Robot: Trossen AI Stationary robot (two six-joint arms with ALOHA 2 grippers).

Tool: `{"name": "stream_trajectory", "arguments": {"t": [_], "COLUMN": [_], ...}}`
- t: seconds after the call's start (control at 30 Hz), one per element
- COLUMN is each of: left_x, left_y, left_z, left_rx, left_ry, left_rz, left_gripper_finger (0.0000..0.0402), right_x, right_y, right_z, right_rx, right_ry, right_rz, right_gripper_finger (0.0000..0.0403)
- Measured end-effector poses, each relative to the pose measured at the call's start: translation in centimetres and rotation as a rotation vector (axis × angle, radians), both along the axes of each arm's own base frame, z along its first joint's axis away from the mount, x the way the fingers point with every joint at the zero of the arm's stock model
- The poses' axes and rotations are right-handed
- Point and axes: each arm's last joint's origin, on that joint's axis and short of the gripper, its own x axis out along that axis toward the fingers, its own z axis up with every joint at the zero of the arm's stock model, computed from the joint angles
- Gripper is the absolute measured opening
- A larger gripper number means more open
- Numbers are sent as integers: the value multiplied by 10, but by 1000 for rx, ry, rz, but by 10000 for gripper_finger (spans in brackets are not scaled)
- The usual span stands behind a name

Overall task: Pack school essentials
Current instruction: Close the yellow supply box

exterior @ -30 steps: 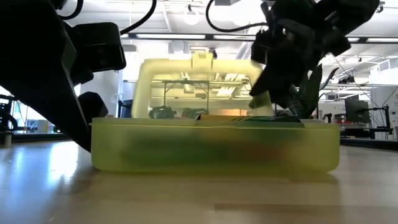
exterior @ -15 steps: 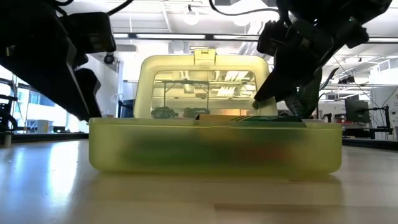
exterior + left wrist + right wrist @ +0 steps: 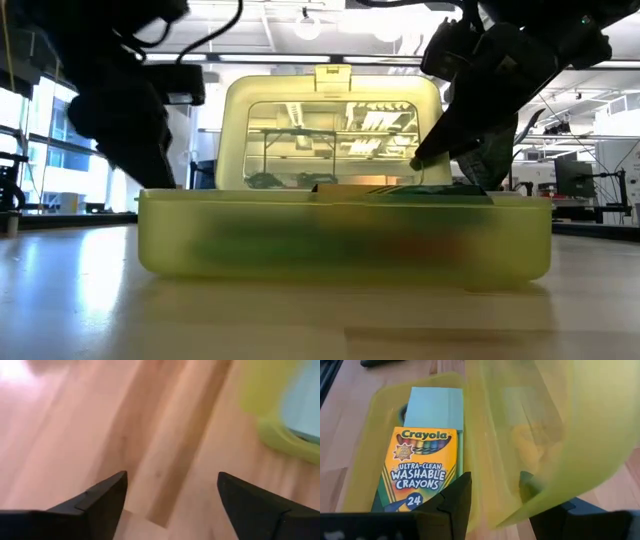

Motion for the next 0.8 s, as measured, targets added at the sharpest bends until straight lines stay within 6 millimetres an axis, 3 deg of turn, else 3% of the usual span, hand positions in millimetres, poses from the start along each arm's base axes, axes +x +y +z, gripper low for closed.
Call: {"name": "stream_trajectory", "arguments": {"t": [0.4, 0.67, 0.8], "left_x": [7, 10, 14], "left_y": [54, 85, 98], "left_z": [1, 3, 7], "left_rx": [-5, -116, -160], "left_ry": [21, -36, -124], "left_rz": [36, -40, -69], "left_gripper_finger": [142, 20, 9], "right_x": [-1, -1, -1], "right_y": [5, 5, 5], "right_z": [1, 1, 1], "right_rx": [3, 2, 2], "right_ry": [-8, -7, -7], "right_rz": [17, 18, 18], "right_gripper_finger": [161, 161, 161]}}
